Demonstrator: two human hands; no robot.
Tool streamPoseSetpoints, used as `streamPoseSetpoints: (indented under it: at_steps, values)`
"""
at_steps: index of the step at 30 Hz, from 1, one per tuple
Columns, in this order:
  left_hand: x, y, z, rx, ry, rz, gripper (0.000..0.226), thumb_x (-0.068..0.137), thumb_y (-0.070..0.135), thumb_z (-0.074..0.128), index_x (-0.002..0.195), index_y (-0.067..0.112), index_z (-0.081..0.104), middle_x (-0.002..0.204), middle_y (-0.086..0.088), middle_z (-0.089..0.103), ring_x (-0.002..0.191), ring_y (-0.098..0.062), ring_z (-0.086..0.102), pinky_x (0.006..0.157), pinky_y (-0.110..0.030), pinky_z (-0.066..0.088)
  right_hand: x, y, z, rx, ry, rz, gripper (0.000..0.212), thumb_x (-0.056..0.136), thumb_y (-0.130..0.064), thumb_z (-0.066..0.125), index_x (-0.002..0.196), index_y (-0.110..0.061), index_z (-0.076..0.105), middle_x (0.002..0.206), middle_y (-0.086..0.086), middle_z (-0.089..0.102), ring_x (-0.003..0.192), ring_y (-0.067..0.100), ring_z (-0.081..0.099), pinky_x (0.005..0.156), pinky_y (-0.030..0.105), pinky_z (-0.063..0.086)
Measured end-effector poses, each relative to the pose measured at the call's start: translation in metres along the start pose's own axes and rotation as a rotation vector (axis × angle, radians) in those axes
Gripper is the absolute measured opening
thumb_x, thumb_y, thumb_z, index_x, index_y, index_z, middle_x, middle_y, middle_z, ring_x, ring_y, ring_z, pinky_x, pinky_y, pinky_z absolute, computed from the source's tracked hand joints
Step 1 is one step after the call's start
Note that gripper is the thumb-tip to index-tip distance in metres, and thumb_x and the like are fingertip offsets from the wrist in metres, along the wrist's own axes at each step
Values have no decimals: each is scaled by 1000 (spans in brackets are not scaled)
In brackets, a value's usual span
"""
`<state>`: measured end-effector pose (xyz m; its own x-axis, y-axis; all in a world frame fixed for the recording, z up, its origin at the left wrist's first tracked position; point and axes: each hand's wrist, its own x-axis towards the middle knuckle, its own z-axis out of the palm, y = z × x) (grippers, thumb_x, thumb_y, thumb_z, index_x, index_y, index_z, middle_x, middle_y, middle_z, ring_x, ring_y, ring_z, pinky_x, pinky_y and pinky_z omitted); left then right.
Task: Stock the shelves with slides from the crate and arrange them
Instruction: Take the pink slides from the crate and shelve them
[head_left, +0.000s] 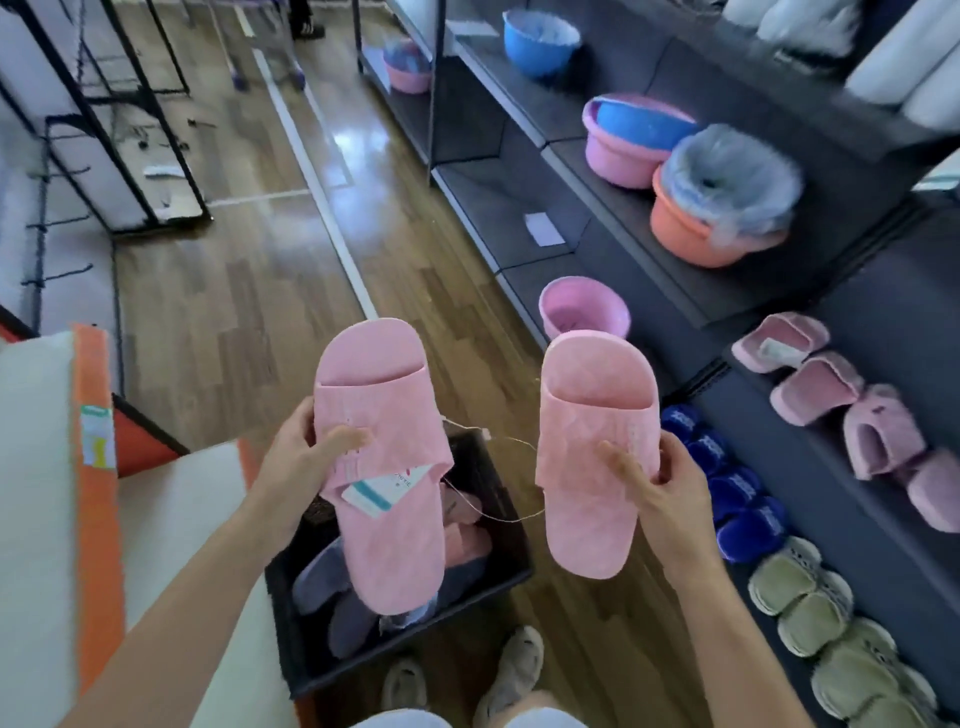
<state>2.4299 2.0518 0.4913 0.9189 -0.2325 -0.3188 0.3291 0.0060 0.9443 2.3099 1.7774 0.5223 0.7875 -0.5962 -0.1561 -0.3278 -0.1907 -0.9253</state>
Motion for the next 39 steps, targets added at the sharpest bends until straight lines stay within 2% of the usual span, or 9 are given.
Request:
streamPoseSetpoints:
  at_steps: [3,6,12,18,21,26,30,33,39]
  values:
    - [-8,18,34,19,-64,23,62,42,37,71,101,22,60,96,-5,68,86,-26,64,69,-37,50,-19,-4,-36,20,104,-10,63,61,-67,68,109,-28,54,98,-16,63,86,4,61,62,19,49]
    - [-21,37,71,68,-160,63,64,41,40,71,102,24,60,97,-2,69,86,-21,66,69,-34,53,-36,-3,-72,53,169,6,54,66,-49,66,113,-24,54,100,-13,64,87,5,61,61,19,48]
    - [-49,62,150,133,-314,117,69,38,43,69,103,24,59,97,0,69,83,-16,66,58,-25,51,-66,13,-145,65,291,31,39,64,-56,68,96,-38,55,93,-17,65,81,4,64,65,25,54]
    - [-80,56,241,195,-428,115,76,38,48,71,109,22,56,103,-3,67,92,-23,65,67,-33,51,-95,33,-231,110,402,58,87,43,-80,65,110,-26,56,96,-14,66,82,7,66,61,22,55]
    - [-98,46,291,241,-495,109,82,38,50,71,112,21,55,105,-4,66,91,-21,64,67,-34,51,-113,46,-275,119,467,61,80,38,-81,67,100,-32,57,87,-19,66,75,-1,65,49,12,48]
    - [-135,31,377,319,-653,105,70,41,43,73,105,27,52,103,-1,65,87,-17,64,60,-30,51,-140,82,-346,67,566,132,34,77,-43,70,104,-30,54,91,-15,63,78,2,60,54,15,44]
    - [-162,11,437,365,-753,82,51,57,35,75,101,33,49,102,1,64,94,-18,64,73,-37,55,-166,113,-392,59,652,191,48,67,-54,63,106,-27,55,92,-17,62,83,4,58,57,19,42]
    - [-177,-5,474,408,-837,54,39,74,23,75,104,29,50,104,-2,65,99,-22,64,74,-39,55,-186,133,-419,71,721,243,42,76,-46,70,107,-24,53,98,-7,65,86,13,60,61,24,44]
    - [-191,-22,534,522,-1014,10,55,71,32,76,118,25,49,110,-1,63,102,-19,62,82,-44,55,-210,161,-448,67,846,366,44,80,-41,68,116,-18,54,103,-2,64,93,22,60,74,34,47]
